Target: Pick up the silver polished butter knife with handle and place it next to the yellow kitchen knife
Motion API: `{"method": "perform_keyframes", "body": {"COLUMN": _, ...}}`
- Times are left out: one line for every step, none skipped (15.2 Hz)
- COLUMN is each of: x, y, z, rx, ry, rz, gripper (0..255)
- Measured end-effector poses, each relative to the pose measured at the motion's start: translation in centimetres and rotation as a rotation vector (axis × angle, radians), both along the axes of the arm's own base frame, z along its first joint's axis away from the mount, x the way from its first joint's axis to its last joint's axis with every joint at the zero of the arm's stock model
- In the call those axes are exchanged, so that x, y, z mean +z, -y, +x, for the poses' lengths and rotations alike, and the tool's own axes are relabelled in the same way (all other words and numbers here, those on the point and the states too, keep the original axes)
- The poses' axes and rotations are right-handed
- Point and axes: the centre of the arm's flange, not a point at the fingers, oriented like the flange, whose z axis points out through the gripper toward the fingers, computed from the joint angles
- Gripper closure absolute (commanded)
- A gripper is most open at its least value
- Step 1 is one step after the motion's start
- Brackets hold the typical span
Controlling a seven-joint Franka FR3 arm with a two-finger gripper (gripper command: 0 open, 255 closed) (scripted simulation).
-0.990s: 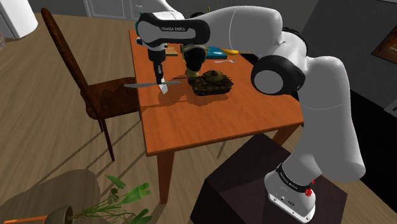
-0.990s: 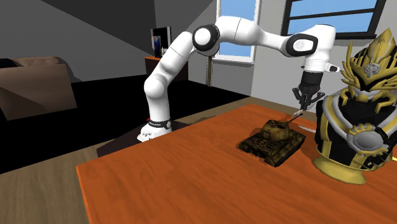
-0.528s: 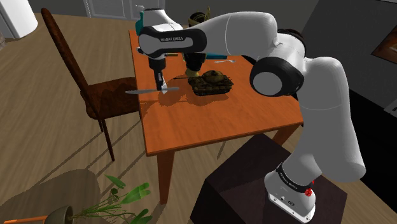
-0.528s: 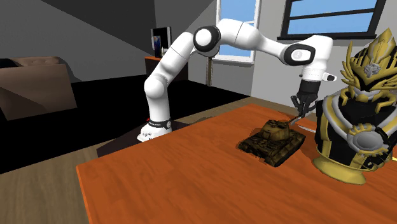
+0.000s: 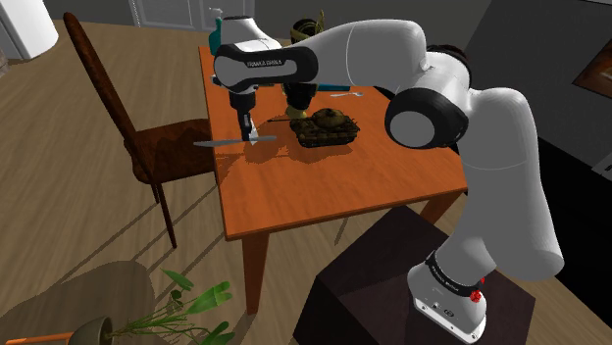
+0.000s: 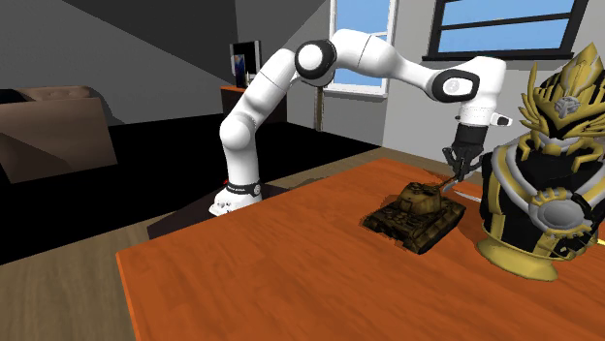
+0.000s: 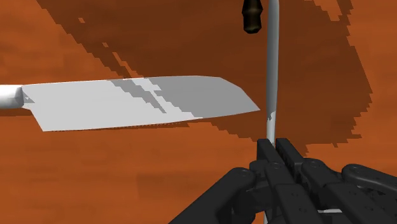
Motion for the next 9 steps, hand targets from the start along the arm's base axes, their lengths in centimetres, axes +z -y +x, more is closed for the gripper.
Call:
{"method": "perform_keyframes", "body": {"x": 0.0, "y": 0.0, "z": 0.0, "rx": 0.000, "ry": 0.000, "rz": 0.000, "gripper": 0}}
{"method": "perform_keyframes", "body": {"x": 0.0, "y": 0.0, "z": 0.0, "rx": 0.000, "ry": 0.000, "rz": 0.000, "gripper": 0}}
{"method": "perform_keyframes", "body": {"x": 0.0, "y": 0.0, "z": 0.0, "rx": 0.000, "ry": 0.000, "rz": 0.000, "gripper": 0}}
{"method": "perform_keyframes", "body": {"x": 0.0, "y": 0.0, "z": 0.0, "rx": 0.000, "ry": 0.000, "rz": 0.000, "gripper": 0}}
{"method": "perform_keyframes", "body": {"x": 0.0, "y": 0.0, "z": 0.0, "rx": 0.000, "ry": 0.000, "rz": 0.000, "gripper": 0}}
{"method": "perform_keyframes", "body": {"x": 0.0, "y": 0.0, "z": 0.0, "rx": 0.000, "ry": 0.000, "rz": 0.000, "gripper": 0}}
{"method": "perform_keyframes", "body": {"x": 0.6, "y": -0.1, "z": 0.1, "rx": 0.000, "ry": 0.000, "rz": 0.000, "gripper": 0}}
{"method": "perform_keyframes", "body": {"x": 1.7, "y": -0.2, "z": 0.1, "rx": 0.000, "ry": 0.001, "rz": 0.000, "gripper": 0}}
{"method": "perform_keyframes", "body": {"x": 3.0, "y": -0.2, "z": 0.2, "rx": 0.000, "ry": 0.001, "rz": 0.000, "gripper": 0}}
